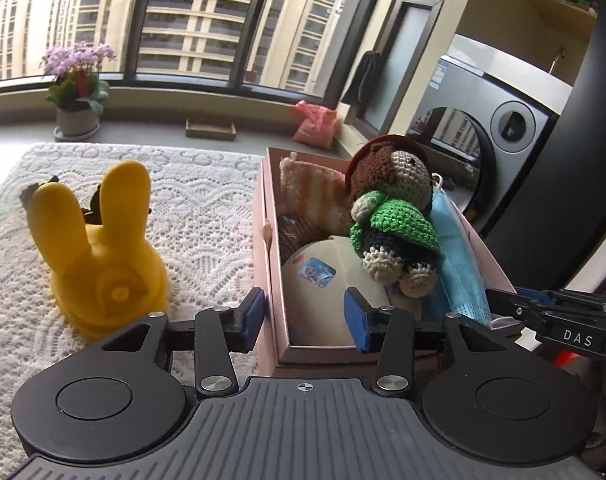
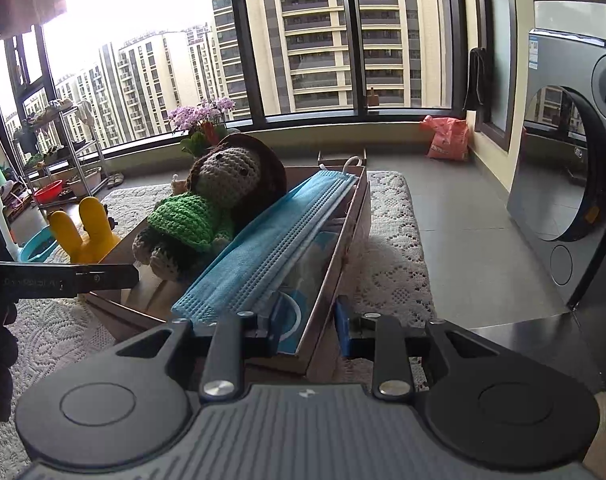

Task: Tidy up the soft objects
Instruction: 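Lower the blue face mask into the box and open the right tool, then grasp the yellow bunny toy with the right tool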

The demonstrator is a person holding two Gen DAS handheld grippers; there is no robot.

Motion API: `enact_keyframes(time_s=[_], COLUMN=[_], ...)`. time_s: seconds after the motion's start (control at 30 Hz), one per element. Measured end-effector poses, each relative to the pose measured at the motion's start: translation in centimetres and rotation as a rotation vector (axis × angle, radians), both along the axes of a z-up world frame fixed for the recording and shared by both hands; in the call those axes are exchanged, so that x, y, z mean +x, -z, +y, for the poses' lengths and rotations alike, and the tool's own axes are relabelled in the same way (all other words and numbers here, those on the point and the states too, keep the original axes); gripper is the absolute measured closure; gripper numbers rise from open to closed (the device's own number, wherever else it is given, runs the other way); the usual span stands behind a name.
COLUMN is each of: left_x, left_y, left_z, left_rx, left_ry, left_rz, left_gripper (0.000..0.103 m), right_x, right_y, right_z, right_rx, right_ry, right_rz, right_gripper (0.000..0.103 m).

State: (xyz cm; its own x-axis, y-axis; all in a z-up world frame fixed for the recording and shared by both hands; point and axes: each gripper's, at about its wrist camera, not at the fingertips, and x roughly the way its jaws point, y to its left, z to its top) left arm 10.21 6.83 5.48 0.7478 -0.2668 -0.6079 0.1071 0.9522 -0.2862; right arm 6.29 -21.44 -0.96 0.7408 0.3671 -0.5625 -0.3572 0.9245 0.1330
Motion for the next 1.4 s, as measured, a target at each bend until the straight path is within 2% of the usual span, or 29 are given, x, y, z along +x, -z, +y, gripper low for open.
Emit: enact_keyframes(time_s=[0.13, 0.2, 0.27, 0.33, 0.4, 0.5, 0.77, 0.83, 0.9, 1.0, 1.03, 1.07, 1.1, 1.2, 1.27, 1.4], left_x=[-5.0, -7.3, -9.2, -9.9, -9.6, -7.5, -0.3, 1.0, 1.3, -0.4, -1.5, -2.5, -3.8, -7.2, -8.7, -9.9], left_y=[-0.5, -0.7, -0.7, -0.7, -0.7, -0.4, 0.5, 0.8, 0.9, 1.1, 1.2, 1.2, 1.3, 1.5, 1.5, 2.1], left_z=[3.1, 3.9, 4.1, 3.7, 3.0, 1.4, 1.9, 2.5, 3.0, 4.2, 4.7, 5.2, 6.0, 8.7, 11.2, 15.2], left_rx=[-0.007, -0.003, -0.007, -0.015, -0.016, -0.001, -0.135, -0.166, -0.172, -0.187, -0.183, -0.178, -0.174, -0.174, -0.172, -0.141], left_ry=[-0.021, -0.016, -0.005, -0.007, -0.002, 0.004, 0.009, 0.006, 0.000, 0.004, -0.002, -0.008, -0.016, -0.079, -0.178, -0.415], left_rz=[0.036, 0.038, 0.042, 0.033, 0.011, -0.024, -0.090, -0.093, -0.083, -0.079, -0.088, -0.100, -0.119, -0.186, -0.215, -0.231], left_gripper=[0.051, 0.050, 0.044, 0.024, 0.015, 0.015, 0.018, 0.029, 0.036, 0.037, 0.037, 0.037, 0.037, 0.037, 0.037, 0.037], right_x=[-4.7, -6.3, -6.7, -6.5, -5.5, -3.5, 3.3, 4.3, 4.8, 4.1, 3.8, 3.4, 2.8, 1.5, 1.1, 1.6], right_y=[0.9, 1.1, 1.1, 1.2, 1.1, 1.0, 0.8, 0.8, 0.7, 0.3, -0.1, -0.6, -1.5, -4.4, -5.9, -5.9], right_z=[0.2, -0.2, -0.4, -0.6, -0.5, 0.0, 1.3, 1.8, 2.3, 3.3, 3.4, 3.4, 3.5, 4.7, 6.9, 14.7], right_rx=[0.027, 0.055, 0.065, 0.075, 0.076, 0.049, -0.011, -0.028, -0.068, -0.175, -0.205, -0.218, -0.214, -0.140, -0.077, -0.070], right_ry=[-0.157, -0.184, -0.191, -0.186, -0.164, -0.091, 0.029, 0.038, 0.031, 0.027, 0.026, 0.024, 0.027, 0.002, -0.075, -0.311], right_rz=[0.010, 0.003, 0.000, -0.011, -0.018, -0.049, -0.083, -0.088, -0.103, -0.147, -0.163, -0.183, -0.215, -0.266, -0.259, -0.137], right_gripper=[0.075, 0.075, 0.075, 0.075, 0.075, 0.075, 0.075, 0.075, 0.074, 0.054, 0.043, 0.041, 0.040, 0.024, 0.012, 0.012])
